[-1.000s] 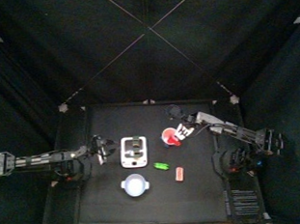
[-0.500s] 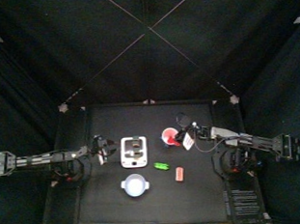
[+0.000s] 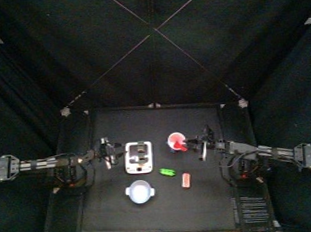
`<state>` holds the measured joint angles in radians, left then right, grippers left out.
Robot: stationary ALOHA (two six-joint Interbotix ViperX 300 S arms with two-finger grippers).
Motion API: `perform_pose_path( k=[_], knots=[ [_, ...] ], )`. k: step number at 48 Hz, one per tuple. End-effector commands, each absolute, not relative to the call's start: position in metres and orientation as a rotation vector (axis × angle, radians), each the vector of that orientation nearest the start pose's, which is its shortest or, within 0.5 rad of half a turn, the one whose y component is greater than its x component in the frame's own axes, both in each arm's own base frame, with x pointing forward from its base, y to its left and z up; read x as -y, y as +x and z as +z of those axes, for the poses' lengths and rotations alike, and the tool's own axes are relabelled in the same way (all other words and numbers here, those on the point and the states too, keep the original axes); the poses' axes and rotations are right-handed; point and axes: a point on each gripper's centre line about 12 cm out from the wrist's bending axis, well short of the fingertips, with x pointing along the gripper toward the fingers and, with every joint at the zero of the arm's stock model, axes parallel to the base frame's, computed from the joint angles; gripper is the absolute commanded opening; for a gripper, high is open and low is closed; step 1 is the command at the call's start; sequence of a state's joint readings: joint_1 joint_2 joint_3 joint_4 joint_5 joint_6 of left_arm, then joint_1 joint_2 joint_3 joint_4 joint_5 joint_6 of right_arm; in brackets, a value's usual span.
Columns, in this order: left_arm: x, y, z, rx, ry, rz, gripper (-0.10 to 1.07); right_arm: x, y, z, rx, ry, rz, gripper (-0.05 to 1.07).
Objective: Grab sushi piece
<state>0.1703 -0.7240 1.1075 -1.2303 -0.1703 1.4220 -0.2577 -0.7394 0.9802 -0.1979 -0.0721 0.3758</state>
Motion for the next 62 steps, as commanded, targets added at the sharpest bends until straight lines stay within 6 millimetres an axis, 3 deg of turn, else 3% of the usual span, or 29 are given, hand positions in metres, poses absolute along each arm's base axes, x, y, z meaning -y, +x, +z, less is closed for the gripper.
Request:
perform_pose_path(
  k=[1, 12, 27, 37, 51, 57, 62],
  knots=[
    [-0.061, 0.241, 0.260, -0.319, 0.160, 0.306, 0.74, 0.057, 0.243, 0.295, -0.108, 0.174, -0.224, 0.66],
    [-0.073, 0.273, 0.271, -0.325, 0.040, 0.351, 0.74, 0.045, 0.239, 0.278, -0.119, 0.111, -0.164, 0.66],
    [-0.086, 0.300, 0.265, -0.372, -0.075, 0.335, 0.74, 0.033, 0.235, 0.267, -0.154, 0.072, -0.113, 0.66],
    [-0.111, 0.315, 0.265, -0.349, -0.310, 0.460, 0.74, 0.020, 0.229, 0.273, -0.121, 0.048, -0.057, 0.66],
    [-0.143, 0.339, 0.249, -0.391, -0.316, 0.658, 0.74, 0.016, 0.223, 0.270, -0.119, 0.035, -0.040, 0.66],
    [-0.127, 0.355, 0.251, -0.400, -0.277, 0.682, 0.75, 0.016, 0.222, 0.268, -0.123, 0.043, -0.042, 0.66],
    [-0.112, 0.360, 0.267, -0.383, -0.206, 0.652, 0.75, 0.016, 0.223, 0.268, -0.125, 0.048, -0.043, 0.66]
  ],
)
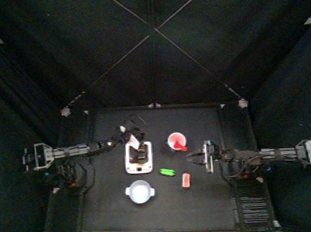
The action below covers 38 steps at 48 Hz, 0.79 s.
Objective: Grab sushi piece
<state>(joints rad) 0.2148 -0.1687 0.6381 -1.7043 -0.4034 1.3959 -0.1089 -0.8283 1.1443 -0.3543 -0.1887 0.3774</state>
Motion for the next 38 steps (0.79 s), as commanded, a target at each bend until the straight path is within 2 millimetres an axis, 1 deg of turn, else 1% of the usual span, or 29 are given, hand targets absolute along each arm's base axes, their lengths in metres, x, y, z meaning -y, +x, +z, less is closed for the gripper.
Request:
perform_pose_path(
  k=[1, 6, 11, 14, 16, 21, 24, 28, 31, 34, 38],
  knots=[
    [-0.110, 0.360, 0.269, -0.380, -0.199, 0.653, 0.75, 0.016, 0.223, 0.268, -0.125, 0.048, -0.043, 0.66],
    [-0.108, 0.354, 0.277, -0.381, -0.219, 0.697, 0.75, 0.016, 0.222, 0.268, -0.125, 0.048, -0.045, 0.66],
    [-0.112, 0.343, 0.272, -0.449, -0.267, 0.851, 0.75, 0.016, 0.223, 0.268, -0.125, 0.048, -0.043, 0.66],
    [-0.111, 0.339, 0.269, -0.521, -0.239, 0.922, 0.75, 0.017, 0.223, 0.266, -0.130, 0.048, -0.046, 0.66],
    [-0.110, 0.336, 0.270, -0.586, -0.206, 0.966, 0.75, 0.017, 0.223, 0.266, -0.130, 0.048, -0.046, 0.66],
    [-0.106, 0.337, 0.274, -0.763, -0.139, 1.007, 0.75, 0.017, 0.223, 0.266, -0.131, 0.049, -0.048, 0.66],
    [-0.105, 0.341, 0.276, -0.859, -0.077, 0.981, 0.75, 0.018, 0.223, 0.266, -0.131, 0.049, -0.051, 0.66],
    [-0.103, 0.350, 0.274, -0.960, 0.031, 0.894, 0.75, 0.018, 0.223, 0.266, -0.131, 0.047, -0.051, 0.66],
    [-0.100, 0.357, 0.267, -1.029, 0.095, 0.817, 0.75, 0.018, 0.223, 0.266, -0.131, 0.049, -0.051, 0.66],
    [-0.098, 0.364, 0.259, -1.094, 0.103, 0.743, 0.74, 0.018, 0.223, 0.265, -0.134, 0.048, -0.052, 0.66],
    [-0.104, 0.366, 0.249, -1.153, 0.072, 0.693, 0.74, 0.018, 0.223, 0.264, -0.137, 0.048, -0.051, 0.66]
  ],
)
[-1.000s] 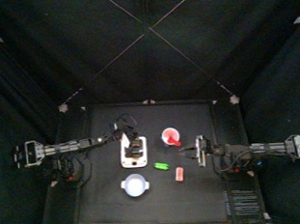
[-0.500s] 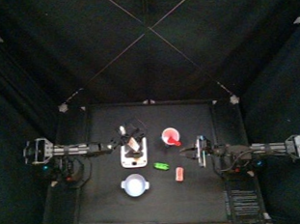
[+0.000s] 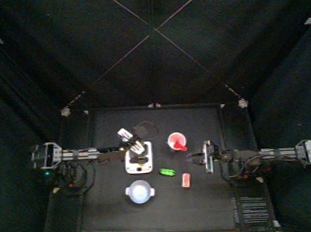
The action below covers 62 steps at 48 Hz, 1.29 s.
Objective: Grab sushi piece
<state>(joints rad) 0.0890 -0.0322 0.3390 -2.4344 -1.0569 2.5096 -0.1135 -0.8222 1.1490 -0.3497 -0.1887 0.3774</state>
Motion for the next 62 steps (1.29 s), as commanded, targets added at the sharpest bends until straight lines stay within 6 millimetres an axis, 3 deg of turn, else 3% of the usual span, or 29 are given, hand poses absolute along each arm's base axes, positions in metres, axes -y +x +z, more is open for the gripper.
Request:
perform_pose_path(
  k=[1, 12, 25, 33, 49, 57, 62],
  knots=[
    [-0.105, 0.366, 0.247, -1.163, 0.064, 0.683, 0.74, 0.018, 0.223, 0.264, -0.137, 0.048, -0.051, 0.66],
    [-0.120, 0.368, 0.233, -1.106, 0.064, 0.564, 0.75, 0.018, 0.222, 0.262, -0.142, 0.048, -0.052, 0.66],
    [-0.138, 0.342, 0.222, -0.993, 0.047, 0.454, 0.76, 0.019, 0.222, 0.260, -0.148, 0.045, -0.056, 0.66],
    [-0.143, 0.337, 0.220, -0.915, -0.246, 0.479, 0.78, 0.023, 0.222, 0.260, -0.151, 0.051, -0.074, 0.66],
    [-0.146, 0.353, 0.217, -0.900, -0.547, 0.595, 0.98, 0.025, 0.223, 0.257, -0.160, 0.062, -0.085, 0.66],
    [-0.150, 0.358, 0.219, -0.875, -0.668, 0.695, 1.01, 0.025, 0.223, 0.257, -0.162, 0.062, -0.085, 0.66],
    [-0.152, 0.353, 0.209, -0.906, -0.716, 0.781, 1.01, 0.025, 0.223, 0.256, -0.163, 0.060, -0.084, 0.66]
  ],
)
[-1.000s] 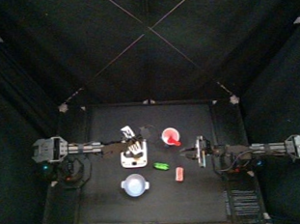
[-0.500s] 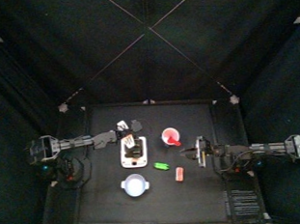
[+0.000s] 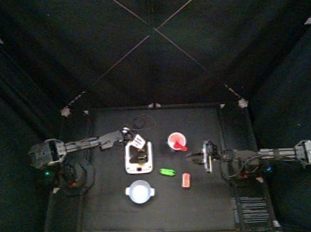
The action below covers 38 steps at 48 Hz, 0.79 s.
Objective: Grab sushi piece
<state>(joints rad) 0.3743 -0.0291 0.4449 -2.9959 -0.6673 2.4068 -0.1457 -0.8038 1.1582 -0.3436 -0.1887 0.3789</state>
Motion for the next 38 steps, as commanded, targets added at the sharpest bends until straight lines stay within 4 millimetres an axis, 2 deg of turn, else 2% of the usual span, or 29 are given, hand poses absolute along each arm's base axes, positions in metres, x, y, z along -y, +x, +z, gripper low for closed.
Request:
perform_pose_path(
  k=[1, 8, 20, 38],
  knots=[
    [-0.153, 0.352, 0.207, -0.911, -0.723, 0.797, 1.01, 0.025, 0.223, 0.256, -0.163, 0.060, -0.085, 0.66],
    [-0.155, 0.350, 0.194, -0.923, -0.740, 0.868, 1.01, 0.025, 0.223, 0.256, -0.163, 0.062, -0.086, 0.66],
    [-0.154, 0.349, 0.189, -0.932, -0.771, 0.877, 1.01, 0.025, 0.223, 0.256, -0.165, 0.059, -0.085, 0.66],
    [-0.148, 0.355, 0.171, -0.971, -0.883, 0.879, 1.01, 0.025, 0.223, 0.256, -0.165, 0.062, -0.086, 0.66]
  ],
)
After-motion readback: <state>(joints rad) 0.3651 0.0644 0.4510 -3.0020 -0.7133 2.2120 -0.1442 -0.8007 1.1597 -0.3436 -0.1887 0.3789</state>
